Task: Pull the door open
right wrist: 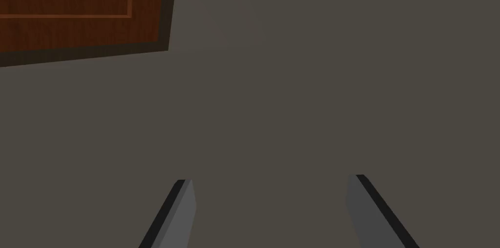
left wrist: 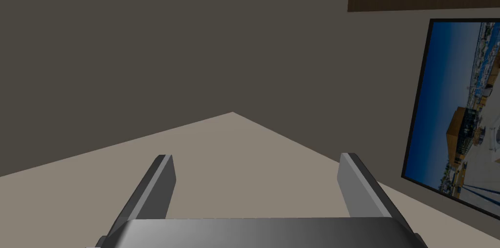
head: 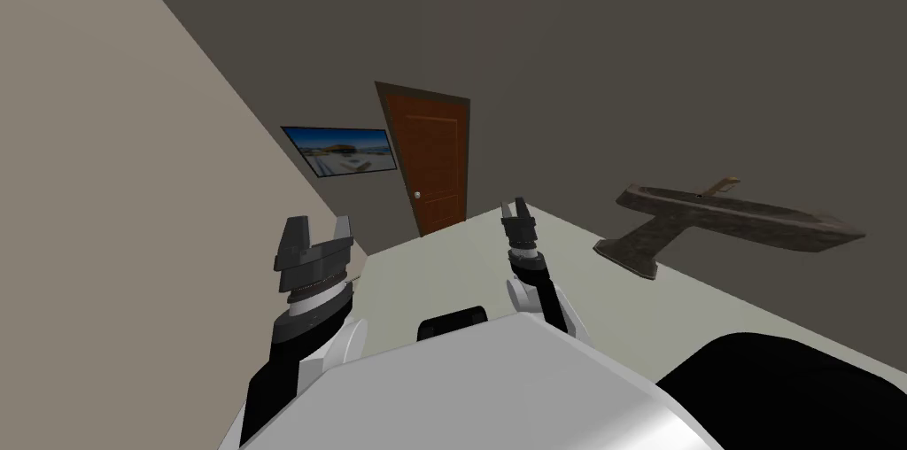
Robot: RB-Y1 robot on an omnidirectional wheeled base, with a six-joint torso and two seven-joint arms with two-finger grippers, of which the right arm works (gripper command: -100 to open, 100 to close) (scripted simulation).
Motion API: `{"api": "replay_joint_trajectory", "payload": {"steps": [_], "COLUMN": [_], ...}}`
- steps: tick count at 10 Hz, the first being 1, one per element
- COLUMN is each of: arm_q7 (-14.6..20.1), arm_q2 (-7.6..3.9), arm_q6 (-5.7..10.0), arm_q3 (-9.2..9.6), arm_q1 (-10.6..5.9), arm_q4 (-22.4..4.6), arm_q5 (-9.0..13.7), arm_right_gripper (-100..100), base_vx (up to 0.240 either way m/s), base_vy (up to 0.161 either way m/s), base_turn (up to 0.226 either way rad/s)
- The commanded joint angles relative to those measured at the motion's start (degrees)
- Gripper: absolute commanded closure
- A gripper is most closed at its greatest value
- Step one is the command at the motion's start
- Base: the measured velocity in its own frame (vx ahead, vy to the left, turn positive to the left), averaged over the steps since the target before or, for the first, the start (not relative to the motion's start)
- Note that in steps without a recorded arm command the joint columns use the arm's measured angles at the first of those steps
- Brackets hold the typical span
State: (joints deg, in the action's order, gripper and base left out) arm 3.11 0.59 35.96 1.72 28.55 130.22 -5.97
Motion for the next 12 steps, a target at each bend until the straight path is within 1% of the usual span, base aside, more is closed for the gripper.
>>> {"api": "replay_joint_trajectory", "payload": {"steps": [1, 2, 4, 7, 8, 9, 12], "arm_q7": [-1.31, -1.74, -3.49, -7.32, -8.09, -9.63, -12.15], "arm_q2": [-0.51, -0.66, -1.24, -2.25, -2.42, -2.76, -3.23], "arm_q6": [0.31, 0.41, 0.83, 1.74, 1.92, 2.29, 2.89], "arm_q3": [-0.55, -0.73, -1.46, -3.07, -3.39, -4.04, -5.10], "arm_q1": [-0.33, -0.43, -0.87, -1.82, -2.01, -2.39, -3.02], "arm_q4": [-1.49, -1.97, -3.95, -8.29, -9.16, -10.90, -13.76], "arm_q5": [-0.61, -0.81, -1.62, -3.39, -3.75, -4.46, -5.63], "arm_right_gripper": [-100, -100, -100, -100, -100, -100, -100], "base_vx": [0.093, 0.141, 0.201, 0.189, 0.150, 0.144, 0.118], "base_vy": [0.041, 0.073, 0.095, 0.096, 0.088, 0.102, 0.078], "base_turn": [0.056, 0.037, 0.035, 0.064, 0.051, 0.060, 0.041]}}
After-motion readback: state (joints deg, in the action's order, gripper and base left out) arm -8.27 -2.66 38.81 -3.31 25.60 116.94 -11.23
